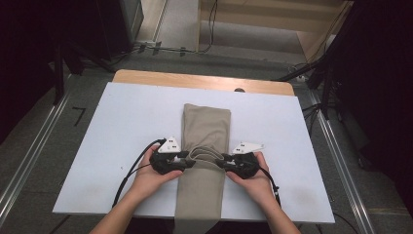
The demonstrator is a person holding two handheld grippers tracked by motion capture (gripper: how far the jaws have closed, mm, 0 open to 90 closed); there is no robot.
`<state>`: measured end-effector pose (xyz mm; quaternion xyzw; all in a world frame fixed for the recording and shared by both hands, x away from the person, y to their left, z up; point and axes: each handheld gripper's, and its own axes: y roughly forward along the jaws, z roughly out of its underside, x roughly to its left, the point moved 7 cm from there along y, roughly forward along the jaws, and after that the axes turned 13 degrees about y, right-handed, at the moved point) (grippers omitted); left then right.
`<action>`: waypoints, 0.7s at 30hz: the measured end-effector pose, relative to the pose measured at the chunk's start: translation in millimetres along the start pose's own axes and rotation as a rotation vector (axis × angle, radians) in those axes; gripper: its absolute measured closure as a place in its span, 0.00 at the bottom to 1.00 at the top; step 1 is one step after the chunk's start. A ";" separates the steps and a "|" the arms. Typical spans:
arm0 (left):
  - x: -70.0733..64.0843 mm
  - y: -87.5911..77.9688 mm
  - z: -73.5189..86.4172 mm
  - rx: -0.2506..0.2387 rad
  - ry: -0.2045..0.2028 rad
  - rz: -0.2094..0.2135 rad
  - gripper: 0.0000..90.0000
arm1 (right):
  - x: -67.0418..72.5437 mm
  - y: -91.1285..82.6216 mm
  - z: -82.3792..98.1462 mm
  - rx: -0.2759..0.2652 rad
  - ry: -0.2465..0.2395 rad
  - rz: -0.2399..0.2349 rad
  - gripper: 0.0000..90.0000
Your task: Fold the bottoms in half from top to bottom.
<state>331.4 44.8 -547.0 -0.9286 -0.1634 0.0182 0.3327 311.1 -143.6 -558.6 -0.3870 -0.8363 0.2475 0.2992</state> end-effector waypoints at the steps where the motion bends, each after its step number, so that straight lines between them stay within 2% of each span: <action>1: 0.3 -0.8 -0.4 -0.008 -0.013 0.007 0.69 | 1.1 -0.2 0.8 -0.002 -0.005 -0.002 0.80; 2: 0.5 -2.0 -0.6 -0.012 -0.022 0.011 0.72 | 2.2 -0.9 1.3 -0.008 -0.011 0.001 0.83; 5: -1.6 -3.9 -0.4 -0.023 -0.013 0.011 0.77 | 5.4 -4.0 1.5 -0.033 -0.029 -0.011 0.88; 8: -5.9 -7.1 0.6 -0.029 -0.002 0.024 0.78 | 8.5 -6.8 2.3 -0.050 -0.042 -0.020 0.89; 13: -10.3 -16.4 -0.6 -0.060 -0.010 0.032 0.80 | 15.5 -13.3 4.2 -0.077 -0.051 -0.051 0.90; 21: -32.6 -30.5 -0.7 -0.063 0.049 0.056 0.80 | 30.3 -31.3 14.7 -0.091 -0.067 -0.069 0.90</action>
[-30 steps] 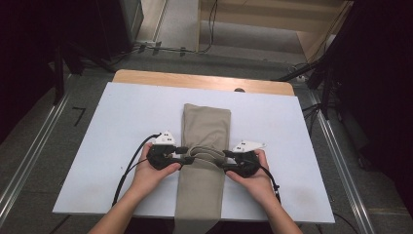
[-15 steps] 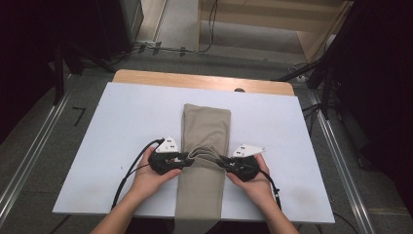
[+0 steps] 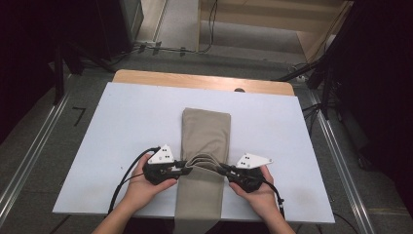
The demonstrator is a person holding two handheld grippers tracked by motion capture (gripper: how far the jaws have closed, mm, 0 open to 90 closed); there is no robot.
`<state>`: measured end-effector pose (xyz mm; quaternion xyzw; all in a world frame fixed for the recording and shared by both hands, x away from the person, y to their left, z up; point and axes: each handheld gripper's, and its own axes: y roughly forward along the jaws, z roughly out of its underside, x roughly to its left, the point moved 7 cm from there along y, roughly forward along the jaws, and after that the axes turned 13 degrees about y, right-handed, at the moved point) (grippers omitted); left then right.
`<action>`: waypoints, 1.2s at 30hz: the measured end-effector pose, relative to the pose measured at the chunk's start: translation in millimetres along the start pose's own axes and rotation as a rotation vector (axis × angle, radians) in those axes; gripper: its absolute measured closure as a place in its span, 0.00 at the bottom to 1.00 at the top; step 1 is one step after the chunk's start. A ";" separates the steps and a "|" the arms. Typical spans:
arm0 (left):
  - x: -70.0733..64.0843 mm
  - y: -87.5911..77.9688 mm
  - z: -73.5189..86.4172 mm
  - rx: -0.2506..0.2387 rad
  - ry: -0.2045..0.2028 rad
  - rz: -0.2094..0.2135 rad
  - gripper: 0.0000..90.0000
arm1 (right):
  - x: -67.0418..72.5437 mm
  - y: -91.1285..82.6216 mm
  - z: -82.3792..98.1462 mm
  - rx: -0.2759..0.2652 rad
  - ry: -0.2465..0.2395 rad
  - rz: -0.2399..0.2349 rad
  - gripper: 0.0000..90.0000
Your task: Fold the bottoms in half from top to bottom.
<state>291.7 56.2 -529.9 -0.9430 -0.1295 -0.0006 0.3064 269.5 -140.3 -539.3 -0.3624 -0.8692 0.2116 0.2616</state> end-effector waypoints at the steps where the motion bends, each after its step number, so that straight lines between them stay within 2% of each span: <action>1: -3.1 -1.5 0.7 0.000 0.000 0.006 0.80 | 2.5 -1.8 1.8 -0.001 -0.002 -0.002 0.90; 5: -17.1 -6.2 5.0 0.008 0.003 0.022 0.80 | 13.7 -9.7 9.5 0.007 -0.027 -0.017 0.90; 11: -36.5 -14.6 9.5 0.015 0.016 0.045 0.79 | 25.8 -19.4 21.3 0.023 -0.038 -0.038 0.90; 15: -45.6 -20.0 12.2 0.020 0.018 0.053 0.79 | 34.7 -24.0 27.6 0.027 -0.046 -0.054 0.90; 19: -56.4 -22.7 16.0 0.037 0.039 0.066 0.79 | 41.6 -28.2 34.6 0.043 -0.050 -0.067 0.89; 27: -74.2 -31.4 21.4 0.047 0.039 0.095 0.79 | 56.1 -34.6 47.9 0.056 -0.048 -0.099 0.89; 32: -85.6 -36.3 24.7 0.068 0.058 0.107 0.79 | 64.0 -37.9 56.0 0.073 -0.052 -0.123 0.89; 34: -89.3 -38.1 26.2 0.075 0.063 0.118 0.79 | 66.8 -39.4 58.8 0.086 -0.054 -0.143 0.87; 35: -90.4 -38.9 27.2 0.075 0.062 0.126 0.77 | 68.4 -40.6 59.6 0.088 -0.058 -0.154 0.83; 36: -90.6 -40.1 28.2 0.077 0.061 0.123 0.72 | 69.3 -41.8 59.7 0.086 -0.060 -0.163 0.75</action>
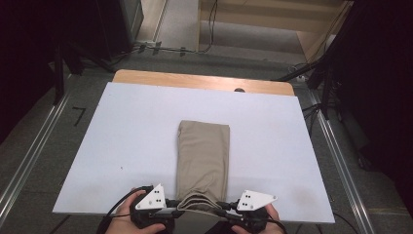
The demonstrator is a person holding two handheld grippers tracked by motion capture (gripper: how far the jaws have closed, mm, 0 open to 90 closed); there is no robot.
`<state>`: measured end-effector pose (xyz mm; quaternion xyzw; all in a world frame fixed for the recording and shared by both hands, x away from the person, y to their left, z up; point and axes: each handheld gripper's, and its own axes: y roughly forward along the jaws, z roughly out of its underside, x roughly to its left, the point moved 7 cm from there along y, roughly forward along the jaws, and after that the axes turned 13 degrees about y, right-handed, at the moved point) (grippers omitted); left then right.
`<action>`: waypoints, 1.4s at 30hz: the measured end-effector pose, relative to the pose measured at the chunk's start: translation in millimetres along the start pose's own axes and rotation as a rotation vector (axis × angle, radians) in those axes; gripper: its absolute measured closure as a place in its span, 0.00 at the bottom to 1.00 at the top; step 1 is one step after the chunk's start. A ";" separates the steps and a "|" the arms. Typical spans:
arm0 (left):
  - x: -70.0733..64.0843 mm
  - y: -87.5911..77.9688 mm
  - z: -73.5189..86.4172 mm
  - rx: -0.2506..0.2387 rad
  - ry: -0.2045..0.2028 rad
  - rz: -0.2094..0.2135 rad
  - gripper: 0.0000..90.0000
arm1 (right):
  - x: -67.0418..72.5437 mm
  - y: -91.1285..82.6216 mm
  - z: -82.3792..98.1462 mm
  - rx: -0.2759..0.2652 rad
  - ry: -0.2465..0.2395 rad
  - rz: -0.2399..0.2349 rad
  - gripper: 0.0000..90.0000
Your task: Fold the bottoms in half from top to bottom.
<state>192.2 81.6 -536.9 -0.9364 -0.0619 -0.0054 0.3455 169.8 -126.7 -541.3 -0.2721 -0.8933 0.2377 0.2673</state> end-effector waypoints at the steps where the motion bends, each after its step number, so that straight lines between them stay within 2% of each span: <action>1: 0.8 -1.3 0.2 -0.006 -0.006 -0.004 0.64 | 0.5 -1.9 -1.2 -0.014 0.000 -0.004 0.62; 3: 5.8 -6.4 -2.7 -0.038 -0.035 -0.014 0.49 | -1.2 -6.8 -6.1 -0.035 0.034 -0.005 0.40; 5: 13.5 -12.9 -7.4 -0.094 -0.088 -0.013 0.37 | -6.4 -12.4 -13.7 -0.069 0.053 0.033 0.30; 7: 22.7 -16.7 -10.2 -0.099 -0.097 -0.042 0.27 | -12.6 -17.1 -21.5 -0.095 0.071 0.050 0.16; 9: 31.7 -20.5 -14.7 -0.126 -0.107 -0.038 0.16 | -20.5 -20.8 -29.3 -0.112 0.078 0.074 0.14; 10: 37.1 -22.2 -17.6 -0.143 -0.115 -0.043 0.15 | -24.8 -22.2 -33.5 -0.123 0.089 0.083 0.12; 11: 43.1 -23.3 -20.0 -0.149 -0.115 -0.049 0.14 | -28.3 -23.1 -37.6 -0.132 0.103 0.085 0.07; 13: 53.5 -23.2 -25.2 -0.163 -0.125 -0.039 0.07 | -34.7 -22.7 -45.3 -0.134 0.111 0.079 0.00; 14: 59.0 -22.9 -28.3 -0.169 -0.114 -0.039 0.02 | -37.8 -22.2 -49.0 -0.132 0.110 0.082 0.00; 17: 75.0 -21.3 -33.8 -0.156 -0.097 -0.061 0.01 | -49.5 -19.3 -61.9 -0.138 0.108 0.097 0.00; 18: 83.2 -19.3 -36.2 -0.158 -0.101 -0.062 0.01 | -55.4 -18.0 -66.3 -0.144 0.116 0.120 0.00; 22: 111.4 -12.0 -39.5 -0.170 -0.129 -0.076 0.00 | -80.1 -11.9 -84.5 -0.159 0.136 0.147 0.00; 25: 133.6 -5.2 -42.1 -0.178 -0.146 -0.100 0.00 | -100.9 -5.6 -96.7 -0.151 0.143 0.169 0.00; 28: 154.2 1.8 -44.5 -0.174 -0.167 -0.109 0.00 | -117.4 -0.1 -105.5 -0.143 0.153 0.175 0.00; 32: 179.4 11.9 -44.4 -0.144 -0.193 -0.109 0.00 | -139.3 7.6 -118.3 -0.150 0.161 0.147 0.00; 34: 192.1 15.4 -42.8 -0.142 -0.226 -0.116 0.03 | -149.0 11.3 -123.0 -0.145 0.186 0.141 0.00; 36: 204.8 19.9 -38.6 -0.120 -0.247 -0.140 0.09 | -160.2 16.4 -126.9 -0.135 0.211 0.148 0.00; 38: 216.8 26.0 -33.6 -0.096 -0.264 -0.159 0.17 | -170.5 21.3 -128.9 -0.144 0.247 0.167 0.09; 39: 219.8 28.0 -32.3 -0.090 -0.272 -0.157 0.16 | -175.9 25.7 -128.9 -0.141 0.265 0.188 0.12; 40: 224.0 30.9 -30.6 -0.083 -0.284 -0.163 0.16 | -179.0 28.7 -128.5 -0.132 0.263 0.199 0.13; 42: 232.7 35.4 -27.0 -0.064 -0.307 -0.178 0.18 | -185.5 37.0 -127.9 -0.112 0.276 0.207 0.16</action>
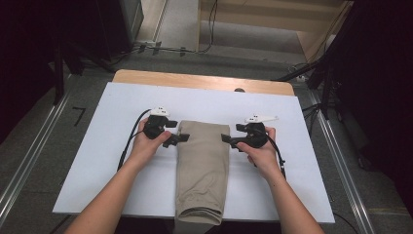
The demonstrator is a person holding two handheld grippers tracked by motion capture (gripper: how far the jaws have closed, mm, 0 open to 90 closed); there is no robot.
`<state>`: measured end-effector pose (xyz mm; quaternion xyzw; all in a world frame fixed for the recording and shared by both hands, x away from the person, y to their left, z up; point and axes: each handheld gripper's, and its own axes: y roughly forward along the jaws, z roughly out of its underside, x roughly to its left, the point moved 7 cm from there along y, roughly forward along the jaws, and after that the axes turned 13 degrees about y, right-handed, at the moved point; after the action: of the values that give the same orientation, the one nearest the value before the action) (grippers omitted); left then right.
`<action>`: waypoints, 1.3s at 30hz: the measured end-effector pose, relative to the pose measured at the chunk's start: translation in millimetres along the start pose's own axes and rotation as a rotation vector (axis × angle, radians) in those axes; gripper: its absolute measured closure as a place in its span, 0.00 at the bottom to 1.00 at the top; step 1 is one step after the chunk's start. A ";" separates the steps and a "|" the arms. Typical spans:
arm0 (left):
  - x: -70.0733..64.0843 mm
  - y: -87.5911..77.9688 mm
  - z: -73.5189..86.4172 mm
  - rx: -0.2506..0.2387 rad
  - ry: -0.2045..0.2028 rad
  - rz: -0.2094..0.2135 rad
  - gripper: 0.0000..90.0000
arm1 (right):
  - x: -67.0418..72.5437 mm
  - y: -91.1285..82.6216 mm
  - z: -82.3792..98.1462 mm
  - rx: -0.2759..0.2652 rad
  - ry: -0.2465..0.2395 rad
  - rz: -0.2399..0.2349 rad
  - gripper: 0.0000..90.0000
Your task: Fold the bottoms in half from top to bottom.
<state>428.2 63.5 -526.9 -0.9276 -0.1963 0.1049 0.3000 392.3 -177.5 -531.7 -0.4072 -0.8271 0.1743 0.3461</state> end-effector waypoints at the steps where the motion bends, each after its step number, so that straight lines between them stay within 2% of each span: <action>1: 4.4 2.6 0.8 0.010 -0.012 -0.012 0.21 | -3.0 4.3 -0.3 0.008 -0.003 0.023 0.23; 3: 12.8 7.1 2.2 0.029 -0.026 -0.042 0.28 | -7.7 11.8 -1.3 0.019 0.002 0.047 0.29; 4: 16.6 9.1 2.6 0.036 -0.038 -0.059 0.34 | -11.2 15.4 -2.1 0.026 0.005 0.064 0.30; 6: 23.0 12.0 2.3 0.039 -0.058 -0.076 0.40 | -19.9 22.5 -3.8 0.038 0.014 0.114 0.36; 7: 26.3 13.7 2.3 0.044 -0.064 -0.100 0.44 | -22.1 24.5 -4.2 0.041 0.022 0.121 0.38; 9: 30.7 17.1 3.5 0.063 -0.073 -0.118 0.48 | -25.4 29.8 -4.5 0.052 0.027 0.129 0.40; 12: 35.0 21.8 6.7 0.074 -0.090 -0.121 0.51 | -28.6 35.3 -5.3 0.062 0.013 0.150 0.42; 14: 36.2 24.8 8.9 0.092 -0.085 -0.124 0.53 | -30.3 38.1 -6.6 0.069 0.001 0.167 0.43; 19: 35.8 28.3 8.2 0.096 -0.091 -0.130 0.59 | -30.0 45.2 -6.0 0.095 -0.006 0.165 0.44; 21: 35.7 28.6 8.5 0.094 -0.092 -0.131 0.62 | -29.5 45.5 -5.7 0.094 -0.013 0.179 0.48; 23: 33.4 28.8 9.3 0.106 -0.068 -0.122 0.71 | -30.5 44.5 -5.7 0.092 -0.005 0.191 0.57; 24: 31.9 29.5 9.1 0.115 -0.059 -0.127 0.74 | -29.9 44.5 -5.5 0.093 0.004 0.181 0.59; 27: 28.2 30.7 8.3 0.128 -0.060 -0.119 0.86 | -26.9 44.1 -4.0 0.111 -0.015 0.173 0.71; 31: 25.2 30.3 6.2 0.125 -0.066 -0.118 0.96 | -21.8 45.1 -1.9 0.132 -0.012 0.119 0.89; 33: 24.9 30.2 5.3 0.119 -0.064 -0.117 0.97 | -21.2 45.1 -2.2 0.135 -0.005 0.114 0.92; 36: 28.6 27.3 2.5 0.085 -0.088 -0.106 0.98 | -20.8 43.5 -6.3 0.127 0.006 0.112 0.94; 39: 34.8 23.4 -3.8 0.083 -0.080 -0.109 0.98 | -20.4 40.9 -15.0 0.107 0.008 0.102 0.95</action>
<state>467.7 59.0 -540.6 -0.8974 -0.2537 0.1333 0.3354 434.4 -168.7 -553.3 -0.4304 -0.7933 0.2340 0.3614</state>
